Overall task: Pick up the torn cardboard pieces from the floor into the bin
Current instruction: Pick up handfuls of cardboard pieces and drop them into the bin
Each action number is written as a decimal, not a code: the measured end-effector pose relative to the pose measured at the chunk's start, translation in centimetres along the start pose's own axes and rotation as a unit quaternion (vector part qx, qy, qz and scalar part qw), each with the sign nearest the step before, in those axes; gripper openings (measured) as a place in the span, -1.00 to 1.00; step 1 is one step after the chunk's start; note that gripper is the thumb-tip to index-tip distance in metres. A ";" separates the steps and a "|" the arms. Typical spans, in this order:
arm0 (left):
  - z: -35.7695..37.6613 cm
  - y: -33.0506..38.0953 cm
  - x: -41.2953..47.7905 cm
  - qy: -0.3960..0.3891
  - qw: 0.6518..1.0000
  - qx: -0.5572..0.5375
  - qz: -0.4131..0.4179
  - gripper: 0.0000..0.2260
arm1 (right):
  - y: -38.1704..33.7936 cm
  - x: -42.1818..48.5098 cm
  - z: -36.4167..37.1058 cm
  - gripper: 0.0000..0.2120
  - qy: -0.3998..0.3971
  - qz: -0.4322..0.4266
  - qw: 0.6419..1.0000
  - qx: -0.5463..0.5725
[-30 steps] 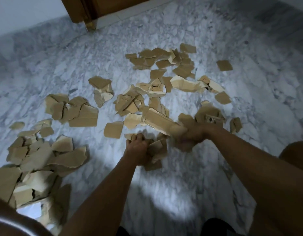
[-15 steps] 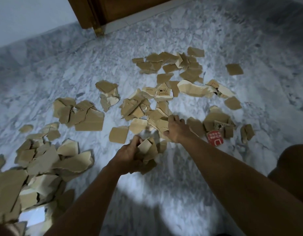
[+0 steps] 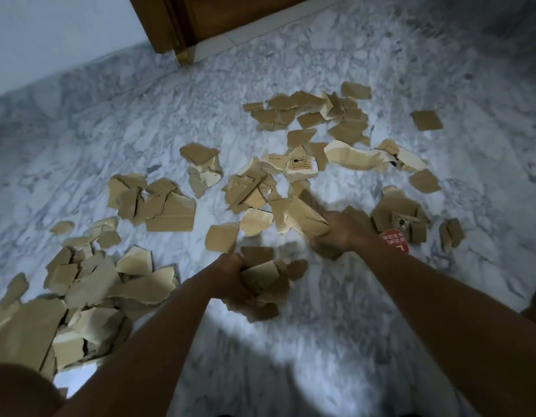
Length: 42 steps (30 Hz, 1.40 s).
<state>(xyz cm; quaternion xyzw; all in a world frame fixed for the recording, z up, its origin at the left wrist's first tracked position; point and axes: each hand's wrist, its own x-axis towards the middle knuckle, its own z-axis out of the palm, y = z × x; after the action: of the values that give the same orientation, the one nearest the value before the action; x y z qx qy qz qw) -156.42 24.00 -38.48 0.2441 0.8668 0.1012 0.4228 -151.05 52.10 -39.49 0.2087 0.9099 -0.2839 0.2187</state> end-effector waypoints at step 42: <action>-2.3 -4.7 5.3 0.129 0.986 0.039 -0.099 -0.25 | 5.5 1.0 -0.4 -0.55 0.086 -0.013 0.977 -0.193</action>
<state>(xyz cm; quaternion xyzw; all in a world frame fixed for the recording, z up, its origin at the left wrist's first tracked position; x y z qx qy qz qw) -162.55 22.67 -42.49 0.1585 0.9373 0.0553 0.3055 -149.23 56.72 -42.05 0.1744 0.9656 -0.0872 0.1719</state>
